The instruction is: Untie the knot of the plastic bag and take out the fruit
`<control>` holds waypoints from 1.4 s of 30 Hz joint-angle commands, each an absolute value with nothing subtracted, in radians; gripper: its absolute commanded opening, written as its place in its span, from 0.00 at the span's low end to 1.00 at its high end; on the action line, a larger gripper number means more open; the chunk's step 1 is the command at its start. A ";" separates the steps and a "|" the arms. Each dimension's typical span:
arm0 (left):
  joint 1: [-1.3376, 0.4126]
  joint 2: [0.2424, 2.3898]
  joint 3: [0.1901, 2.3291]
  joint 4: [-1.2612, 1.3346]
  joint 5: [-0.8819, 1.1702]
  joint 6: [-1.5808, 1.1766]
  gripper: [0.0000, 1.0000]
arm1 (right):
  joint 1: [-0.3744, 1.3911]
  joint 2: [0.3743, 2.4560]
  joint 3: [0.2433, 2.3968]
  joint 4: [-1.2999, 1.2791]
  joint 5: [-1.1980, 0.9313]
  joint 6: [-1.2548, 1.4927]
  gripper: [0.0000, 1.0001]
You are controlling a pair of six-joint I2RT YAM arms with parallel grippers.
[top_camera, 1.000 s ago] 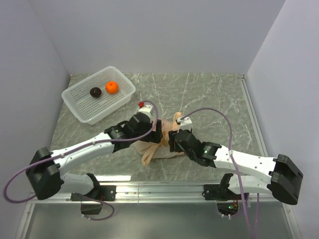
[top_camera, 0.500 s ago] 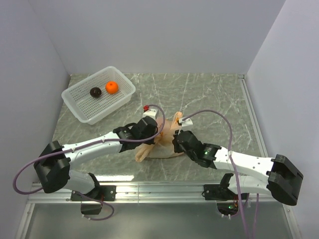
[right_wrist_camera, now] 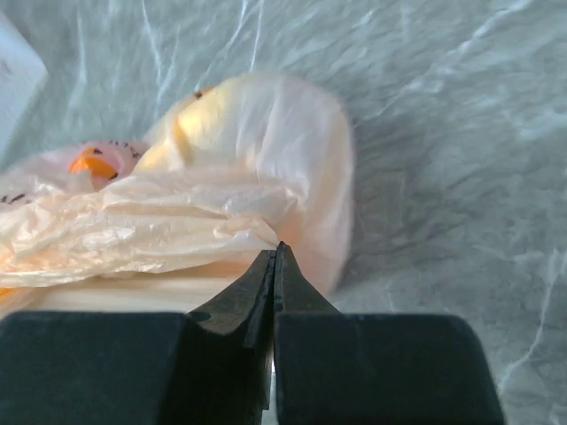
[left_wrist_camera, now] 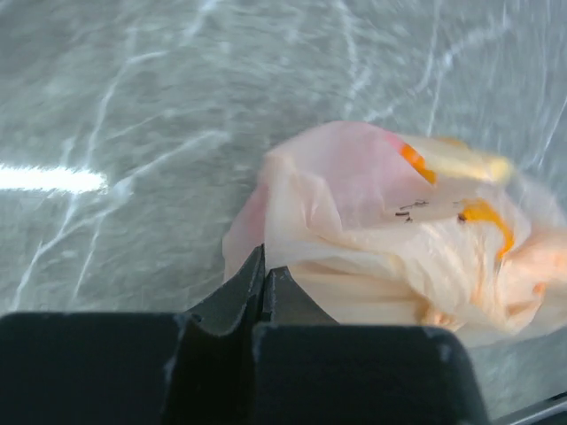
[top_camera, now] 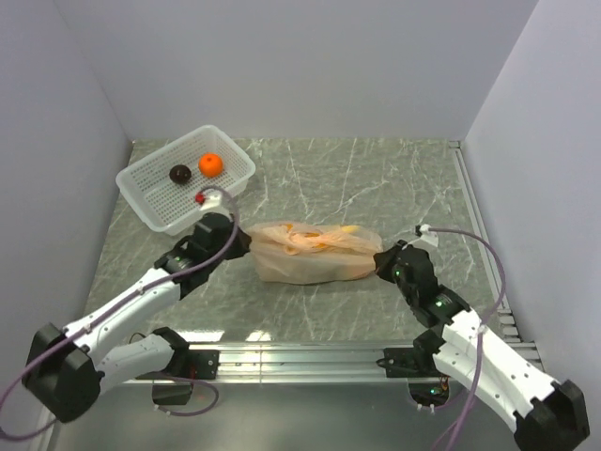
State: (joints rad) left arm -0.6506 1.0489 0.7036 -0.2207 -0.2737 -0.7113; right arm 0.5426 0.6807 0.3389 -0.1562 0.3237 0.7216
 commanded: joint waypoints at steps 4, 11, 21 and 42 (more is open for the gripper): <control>-0.420 0.902 0.531 -0.152 -0.112 -0.841 0.01 | 0.462 0.520 0.324 -0.330 0.379 0.756 0.00; -0.428 0.905 0.508 -0.070 0.146 -0.746 0.01 | 0.535 0.598 0.498 -0.314 0.110 0.476 0.51; -0.457 0.894 0.545 -0.153 0.117 -0.712 0.01 | 0.808 0.880 0.819 -0.359 0.166 0.151 0.66; -0.454 0.790 0.488 -0.247 -0.141 -0.819 0.01 | 0.479 0.869 0.629 -0.222 0.362 0.460 0.00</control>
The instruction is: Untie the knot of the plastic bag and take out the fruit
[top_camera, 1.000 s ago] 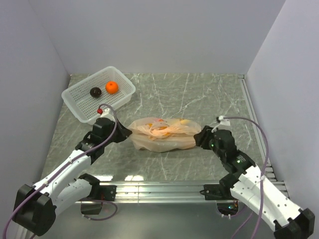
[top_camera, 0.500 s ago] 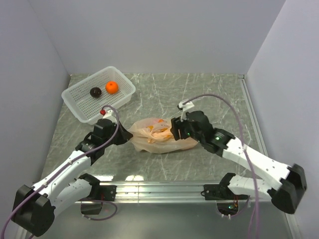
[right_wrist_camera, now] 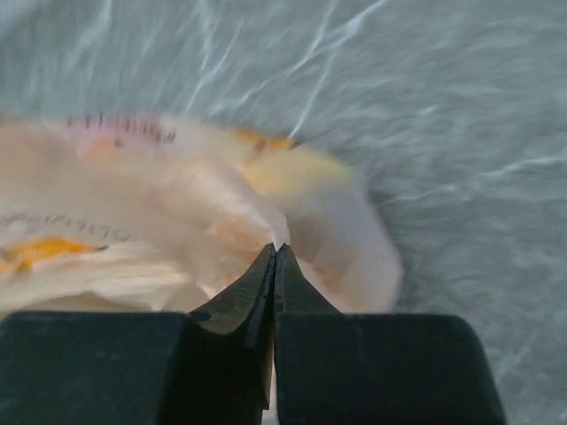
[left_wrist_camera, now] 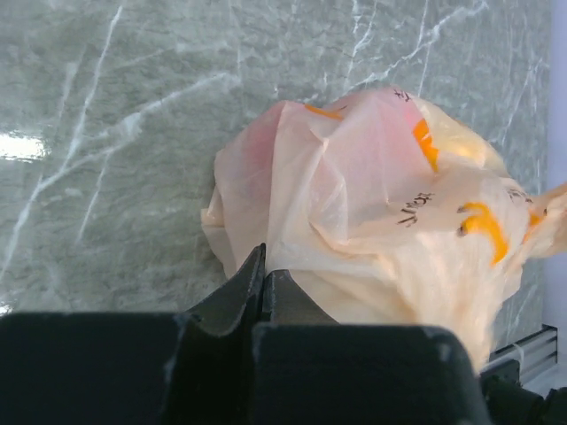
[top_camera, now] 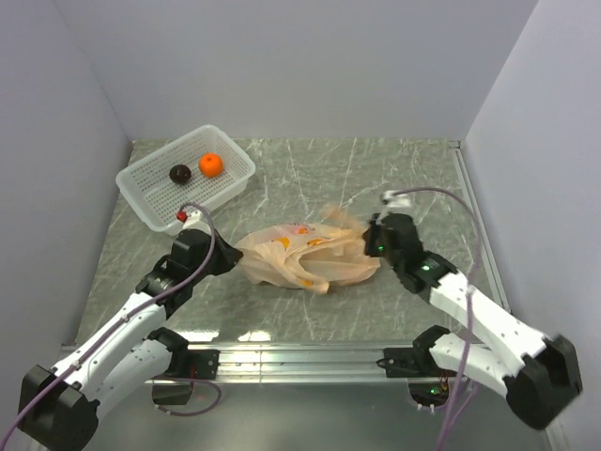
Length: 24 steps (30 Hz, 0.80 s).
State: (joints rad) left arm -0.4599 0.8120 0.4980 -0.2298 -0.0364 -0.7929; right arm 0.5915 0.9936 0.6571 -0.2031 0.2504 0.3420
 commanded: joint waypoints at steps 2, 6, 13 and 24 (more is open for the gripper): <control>-0.449 0.799 0.502 -0.242 -0.155 -0.819 0.01 | 0.442 0.743 0.580 -0.245 0.354 0.532 0.00; -0.449 0.876 0.569 -0.236 -0.152 -0.786 0.00 | 0.436 0.536 0.435 -0.117 0.171 0.578 0.00; -0.449 0.960 0.767 -0.226 -0.060 -0.657 0.37 | 0.436 0.466 0.412 -0.021 -0.020 0.525 0.00; -0.836 0.930 0.832 -0.318 -0.250 -0.871 0.98 | 0.443 0.526 0.459 -0.061 -0.081 0.472 0.00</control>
State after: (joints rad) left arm -0.7200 0.9218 0.8436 -0.2817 -0.1329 -0.7471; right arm 0.4389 0.5373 0.4080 -0.0765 -0.0662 0.4988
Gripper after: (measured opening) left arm 0.983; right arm 0.007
